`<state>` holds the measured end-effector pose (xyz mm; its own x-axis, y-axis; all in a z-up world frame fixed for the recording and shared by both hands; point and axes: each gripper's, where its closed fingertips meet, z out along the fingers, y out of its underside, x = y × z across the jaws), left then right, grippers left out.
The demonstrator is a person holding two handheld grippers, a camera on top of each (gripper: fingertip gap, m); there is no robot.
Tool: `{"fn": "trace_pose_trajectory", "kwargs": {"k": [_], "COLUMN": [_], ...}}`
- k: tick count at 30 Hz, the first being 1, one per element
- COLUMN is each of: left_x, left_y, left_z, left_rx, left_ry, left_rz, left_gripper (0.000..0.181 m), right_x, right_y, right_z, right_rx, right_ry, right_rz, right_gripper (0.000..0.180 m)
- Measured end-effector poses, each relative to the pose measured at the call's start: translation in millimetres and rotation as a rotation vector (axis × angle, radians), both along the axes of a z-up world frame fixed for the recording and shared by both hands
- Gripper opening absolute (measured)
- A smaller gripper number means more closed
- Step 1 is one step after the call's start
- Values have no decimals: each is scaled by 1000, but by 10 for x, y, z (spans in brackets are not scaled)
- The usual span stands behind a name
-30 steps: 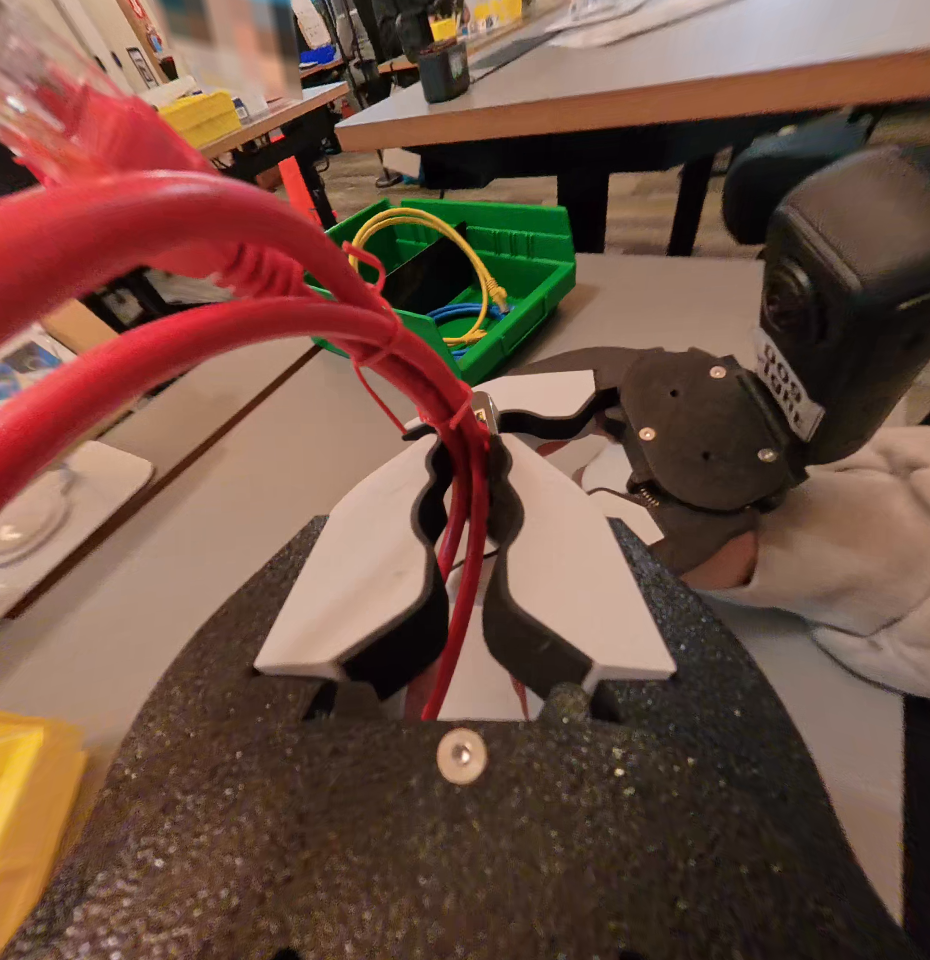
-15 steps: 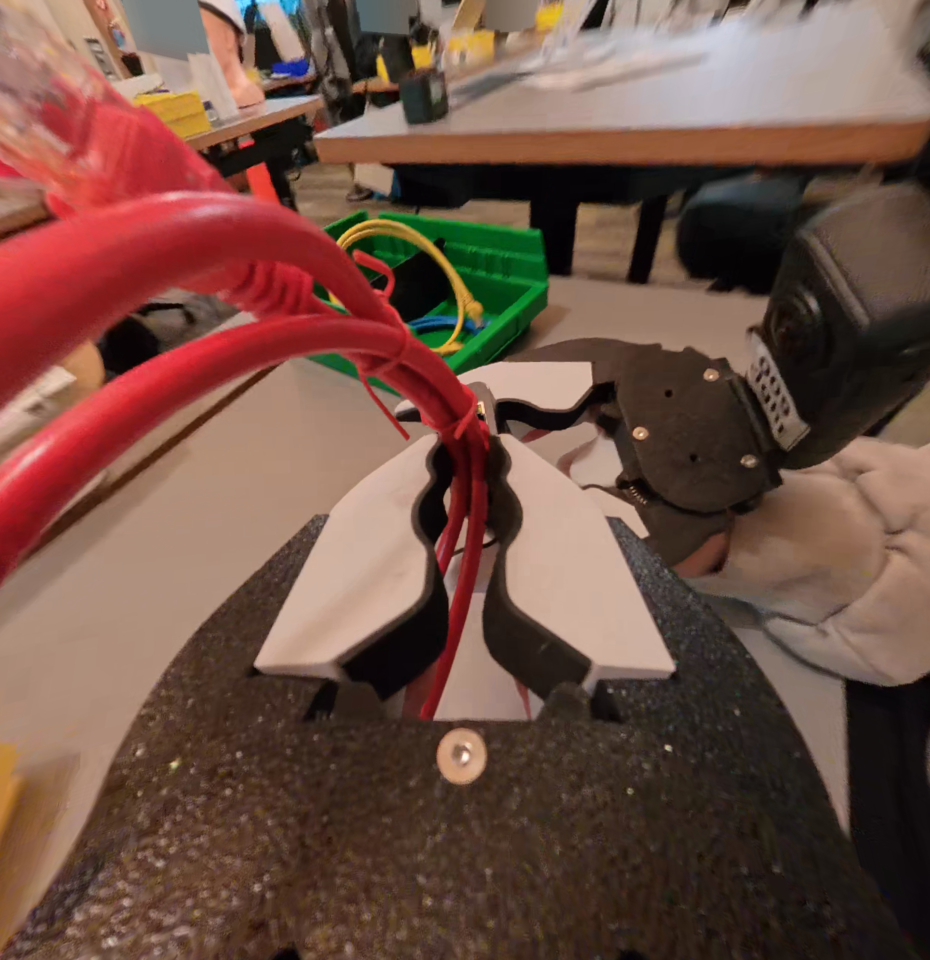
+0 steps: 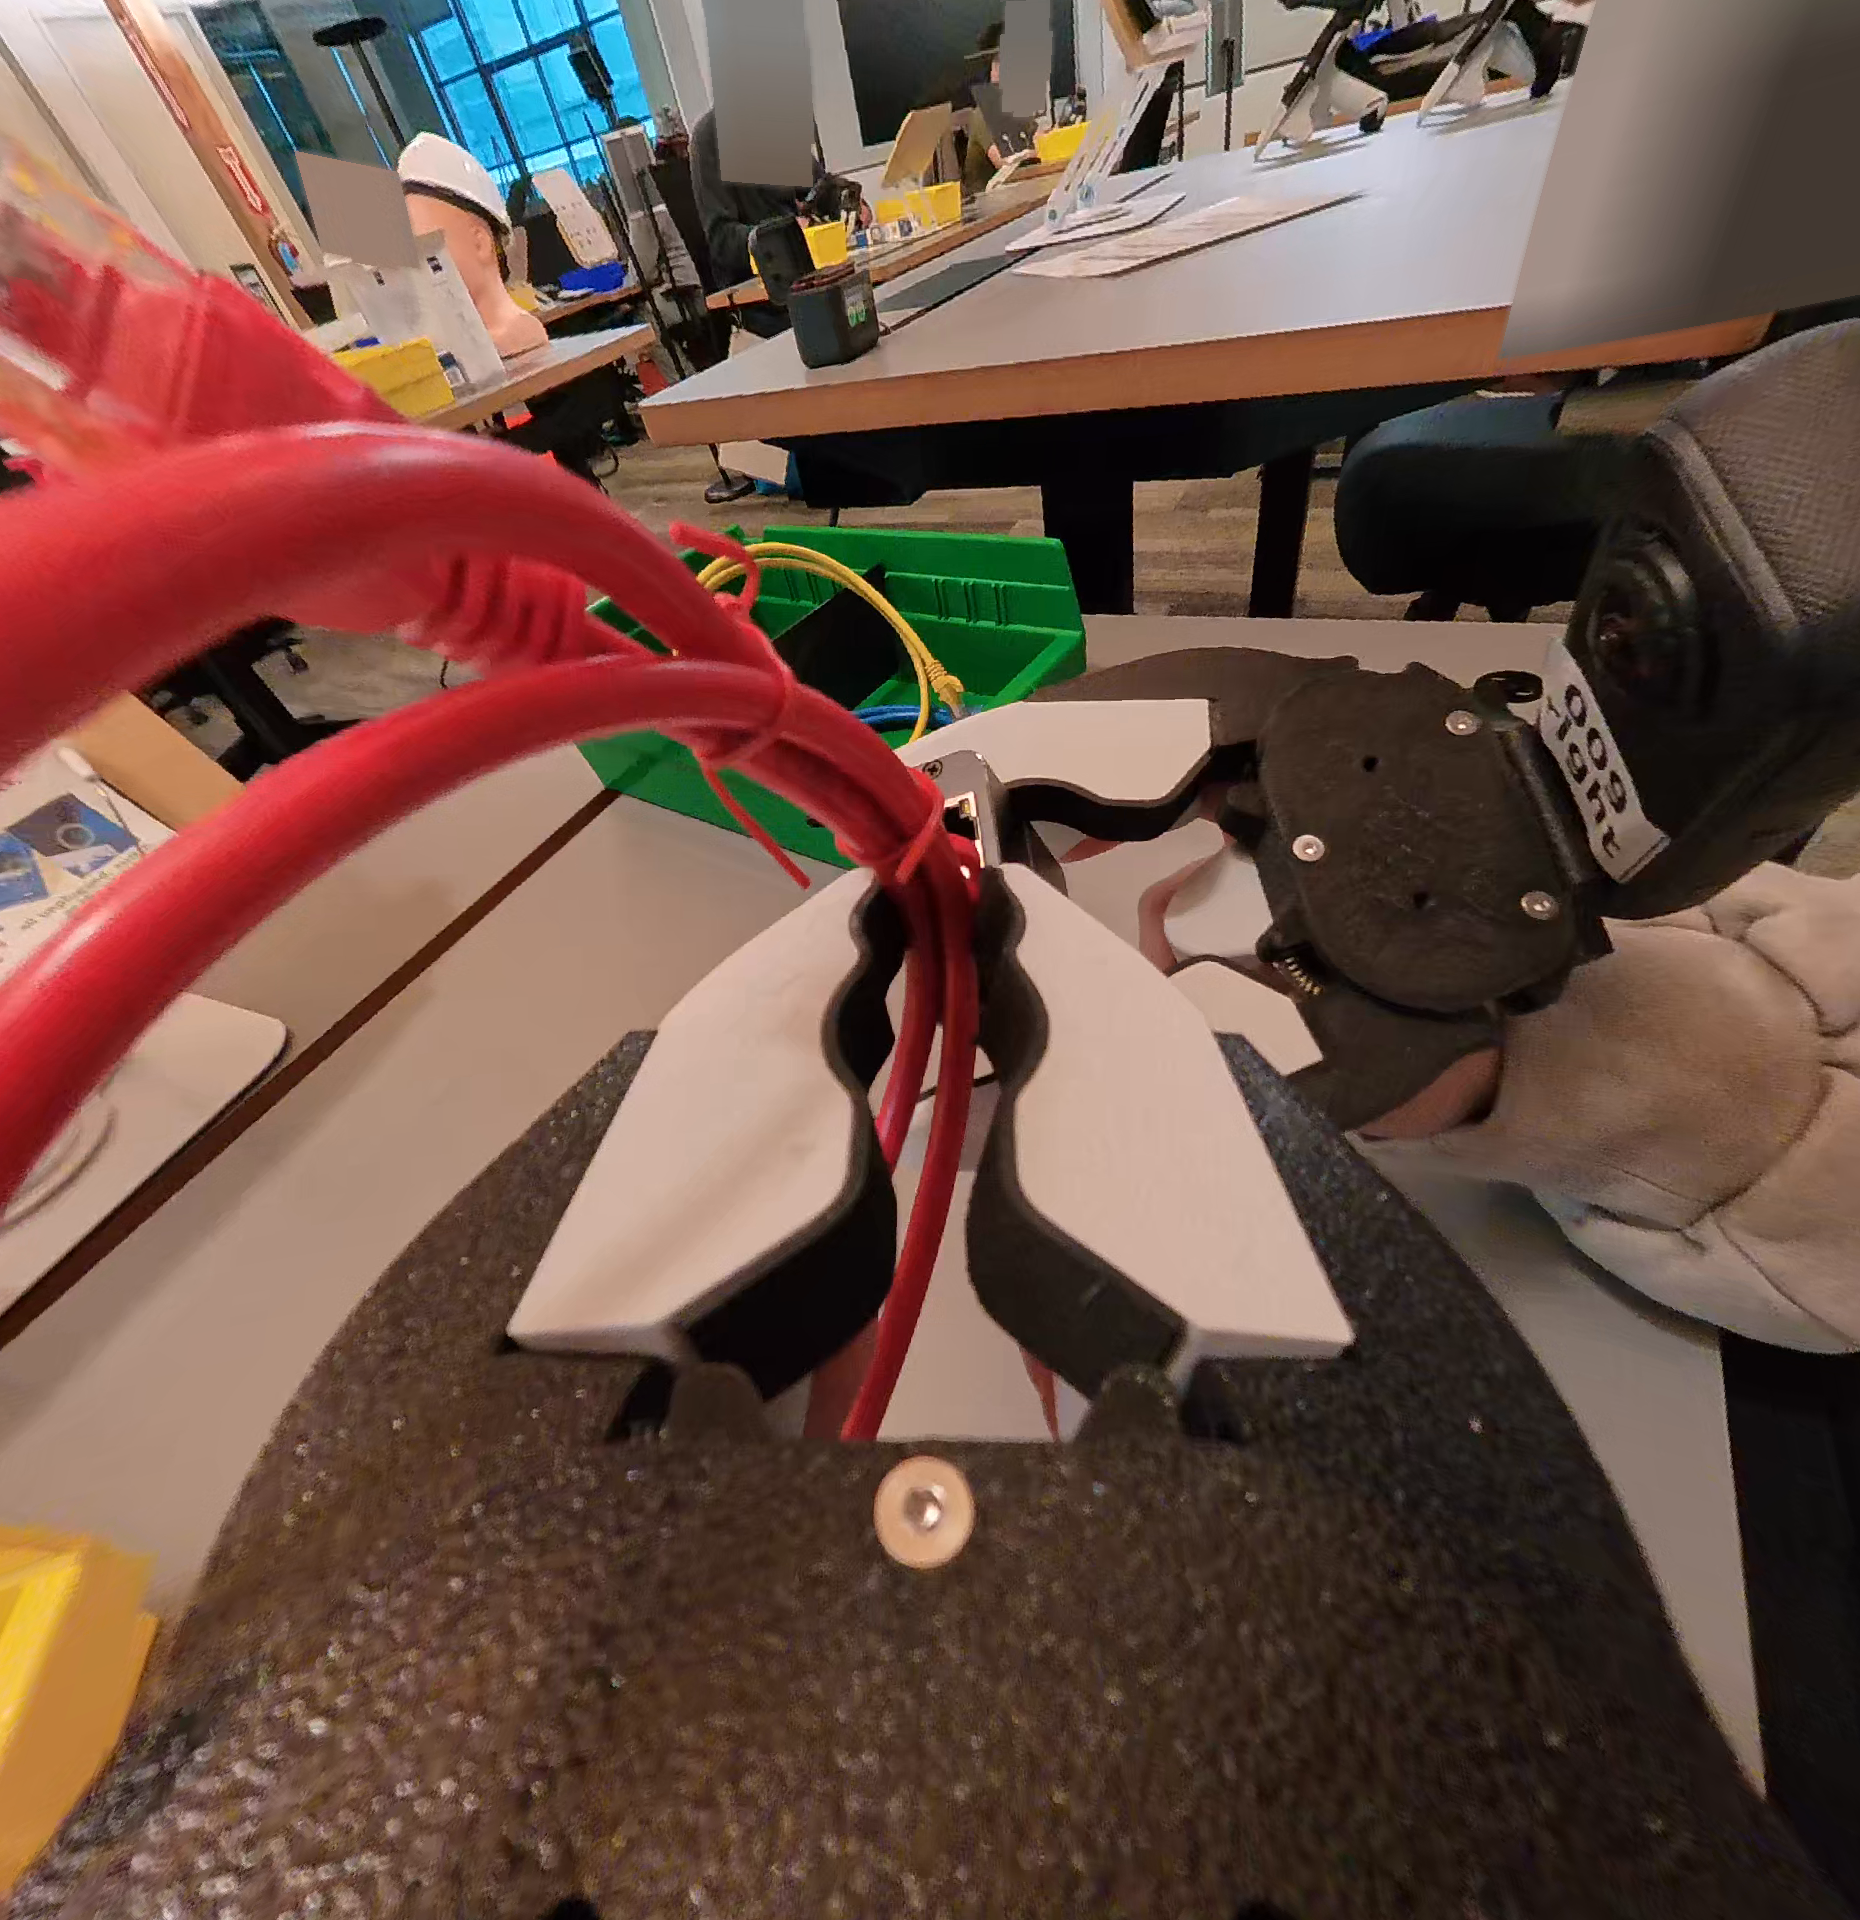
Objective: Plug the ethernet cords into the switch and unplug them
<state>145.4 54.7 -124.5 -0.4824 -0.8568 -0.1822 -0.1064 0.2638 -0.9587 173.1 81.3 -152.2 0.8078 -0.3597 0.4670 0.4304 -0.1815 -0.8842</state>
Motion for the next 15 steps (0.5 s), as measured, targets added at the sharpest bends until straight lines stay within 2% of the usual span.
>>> {"fn": "trace_pose_trajectory", "kwargs": {"k": [4, 11, 15], "left_x": [-28, -102, -92], "left_y": [-13, -101, -78], "left_z": [55, 236, 206], "left_rx": [25, 199, 261], "left_ry": [-36, -138, -128], "left_rz": [-13, -24, -5], "left_gripper": [14, 15, 16], "right_x": [-23, -94, -99], "right_y": [-14, -74, -39], "right_z": [63, 253, 200], "right_rx": [14, 91, 90], "right_ry": [-15, -19, 21], "right_rz": [-12, -9, 11], "right_gripper": [77, 77, 77]}}
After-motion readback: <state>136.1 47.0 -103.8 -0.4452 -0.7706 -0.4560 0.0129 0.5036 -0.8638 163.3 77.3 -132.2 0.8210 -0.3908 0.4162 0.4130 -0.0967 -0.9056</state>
